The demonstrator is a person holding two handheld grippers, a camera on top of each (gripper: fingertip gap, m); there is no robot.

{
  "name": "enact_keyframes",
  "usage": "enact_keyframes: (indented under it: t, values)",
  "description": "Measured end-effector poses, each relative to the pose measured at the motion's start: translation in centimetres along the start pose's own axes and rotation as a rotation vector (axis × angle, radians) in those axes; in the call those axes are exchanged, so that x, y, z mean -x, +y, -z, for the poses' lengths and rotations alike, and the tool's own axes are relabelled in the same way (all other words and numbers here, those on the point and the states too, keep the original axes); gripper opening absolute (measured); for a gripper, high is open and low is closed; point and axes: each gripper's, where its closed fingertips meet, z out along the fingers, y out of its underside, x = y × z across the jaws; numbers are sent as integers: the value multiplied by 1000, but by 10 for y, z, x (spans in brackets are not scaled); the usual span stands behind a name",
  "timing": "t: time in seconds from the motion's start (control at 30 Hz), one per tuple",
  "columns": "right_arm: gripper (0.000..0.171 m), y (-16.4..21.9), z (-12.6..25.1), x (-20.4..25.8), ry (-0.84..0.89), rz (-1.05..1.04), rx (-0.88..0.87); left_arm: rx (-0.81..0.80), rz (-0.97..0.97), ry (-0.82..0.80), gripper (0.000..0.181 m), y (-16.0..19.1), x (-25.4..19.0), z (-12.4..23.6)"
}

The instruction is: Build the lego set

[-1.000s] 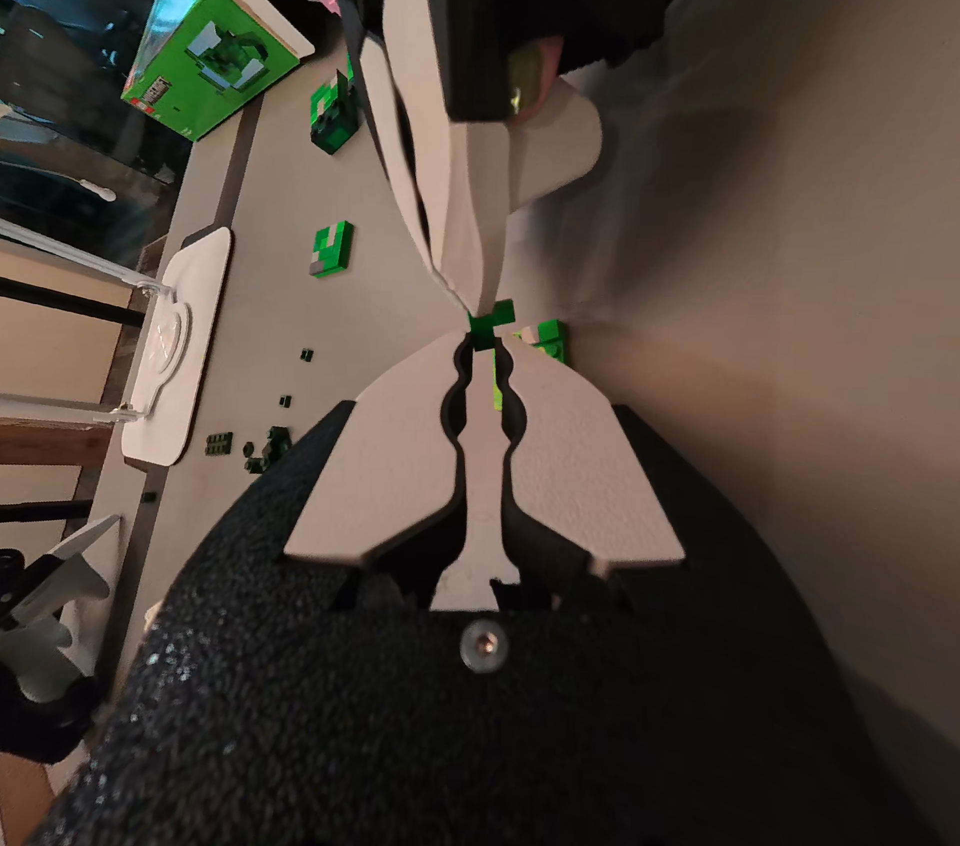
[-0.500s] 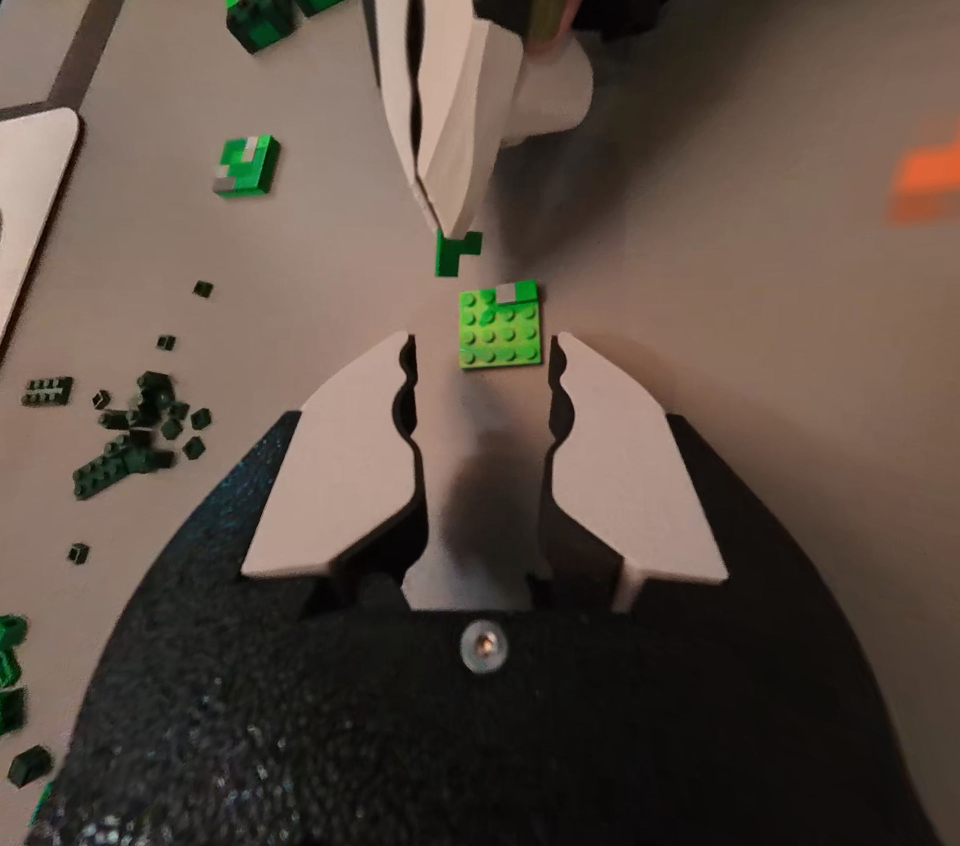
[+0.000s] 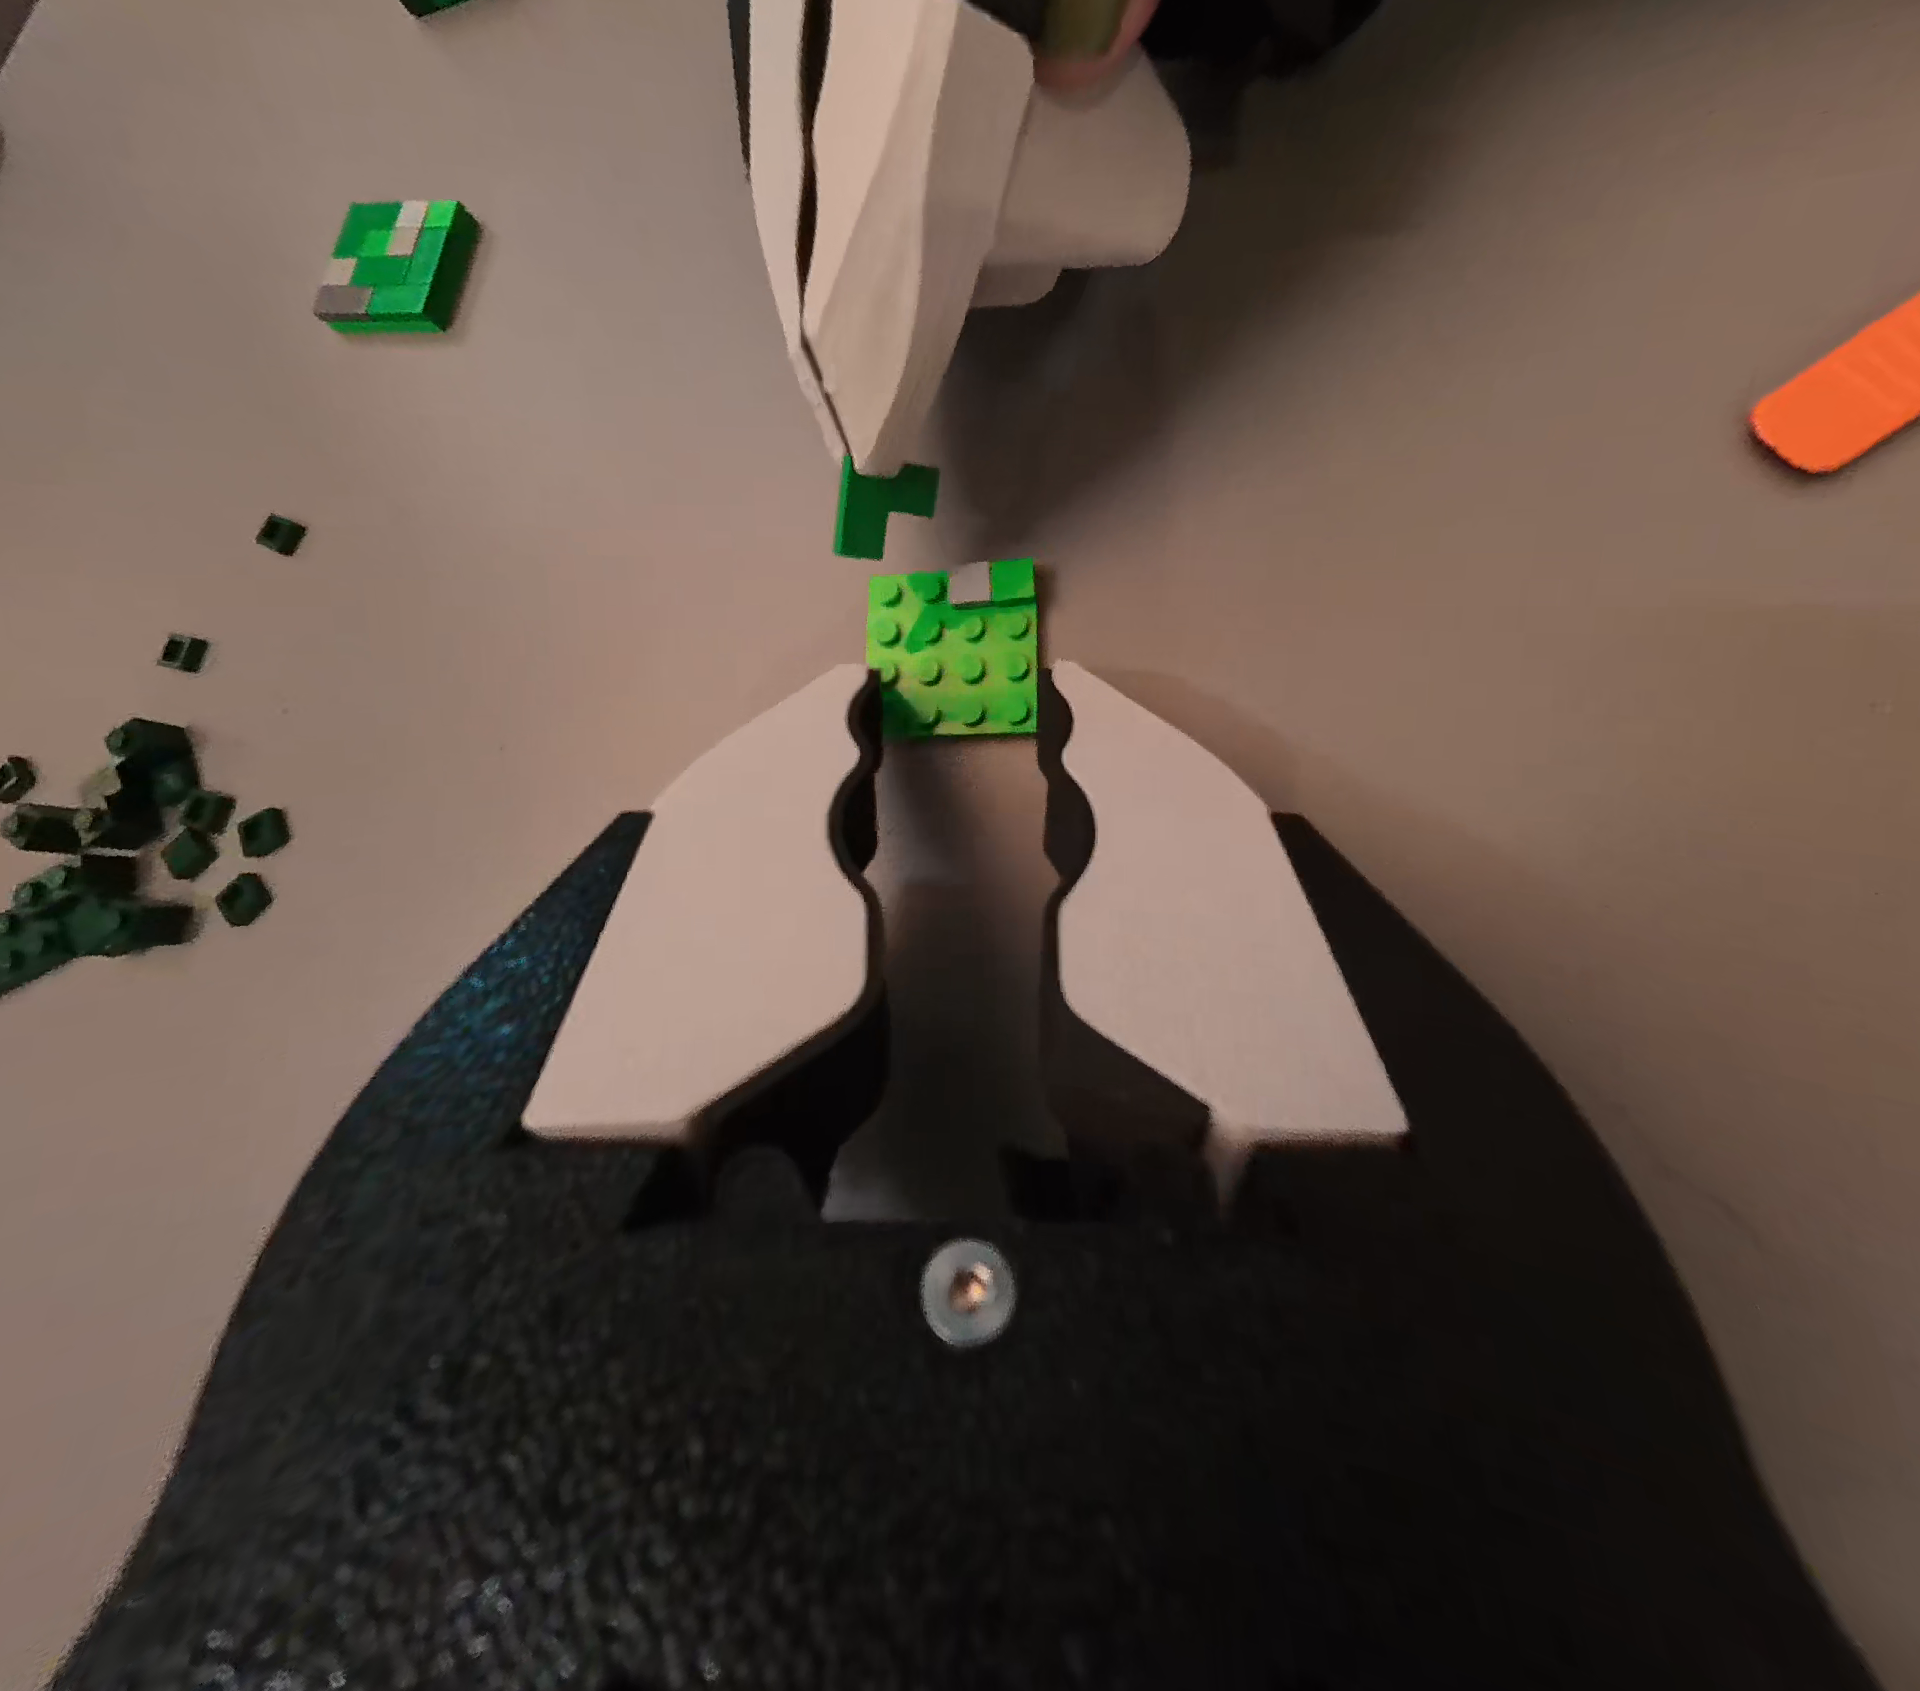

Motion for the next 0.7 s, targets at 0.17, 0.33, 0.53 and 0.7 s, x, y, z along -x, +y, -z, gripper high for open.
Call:
enact_keyframes:
  t: [0.17,0.33,0.53,0.7]
  values:
    - [2,0,0,0,-5,-8,-1,-6,2,-19,30,-1,1,-1]
    - [2,0,2,-1,-9,-16,-5,-25,-5,-11,51,-4,0,-1]
    - [2,0,3,0,-21,-23,-1,-30,176,79,48,1,-1,-4]
    - [2,0,2,-2,-15,-43,3,-24,182,54,33,1,1,-4]
